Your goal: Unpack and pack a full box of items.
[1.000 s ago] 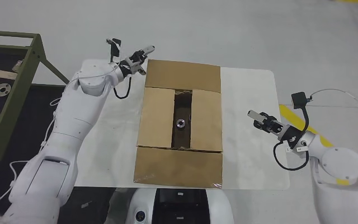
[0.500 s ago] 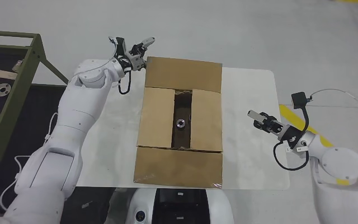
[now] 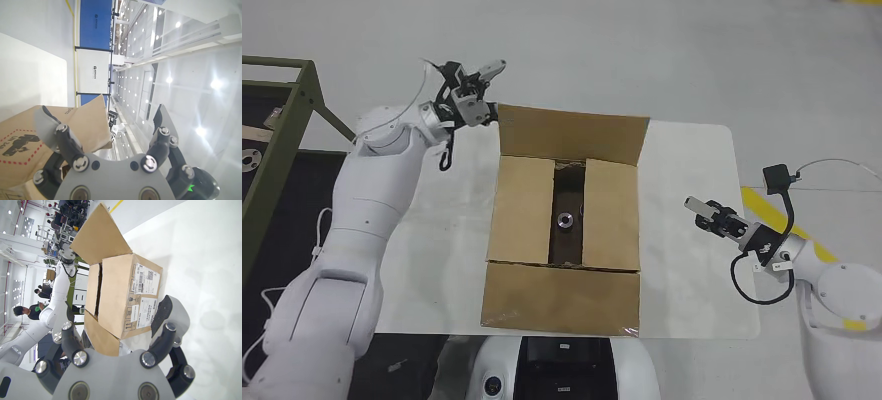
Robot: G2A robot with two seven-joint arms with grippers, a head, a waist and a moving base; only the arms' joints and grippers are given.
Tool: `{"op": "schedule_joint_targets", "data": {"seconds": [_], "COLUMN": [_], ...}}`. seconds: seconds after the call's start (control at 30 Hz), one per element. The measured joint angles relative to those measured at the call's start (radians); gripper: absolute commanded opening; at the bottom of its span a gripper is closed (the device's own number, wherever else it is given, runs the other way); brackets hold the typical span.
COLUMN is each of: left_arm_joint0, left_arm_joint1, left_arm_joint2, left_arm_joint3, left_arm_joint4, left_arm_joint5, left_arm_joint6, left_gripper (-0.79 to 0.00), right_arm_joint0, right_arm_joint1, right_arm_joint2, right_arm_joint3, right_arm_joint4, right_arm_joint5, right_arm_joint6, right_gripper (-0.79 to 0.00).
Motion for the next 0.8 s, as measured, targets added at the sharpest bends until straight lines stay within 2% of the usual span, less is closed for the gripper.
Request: {"op": "schedule_joint_targets", "data": {"seconds": [0.47,0.8], "left_arm_joint0": [0.114,0.156], "left_arm_joint1": [0.036,0.056], "left_arm_joint2": [-0.11,-0.137], "left_arm_joint3": [-0.215,-0.298], "left_arm_joint4": [-0.061,-0.053], "left_arm_joint5": [0.049,0.102], "left_arm_joint6": [-0.12,-0.242], "left_gripper": [0.0,0.0], "right_arm_joint0": [0.0,0.0], "right_arm_joint1": [0.0,0.0], "right_arm_joint2": [0.0,0.0], "right_arm_joint3": [0.0,0.0], "right_arm_joint4": [0.0,0.0], "right_arm_joint5": [0.0,0.0], "right_arm_joint6": [0.0,0.0], "right_gripper": [0.0,0.0]}}
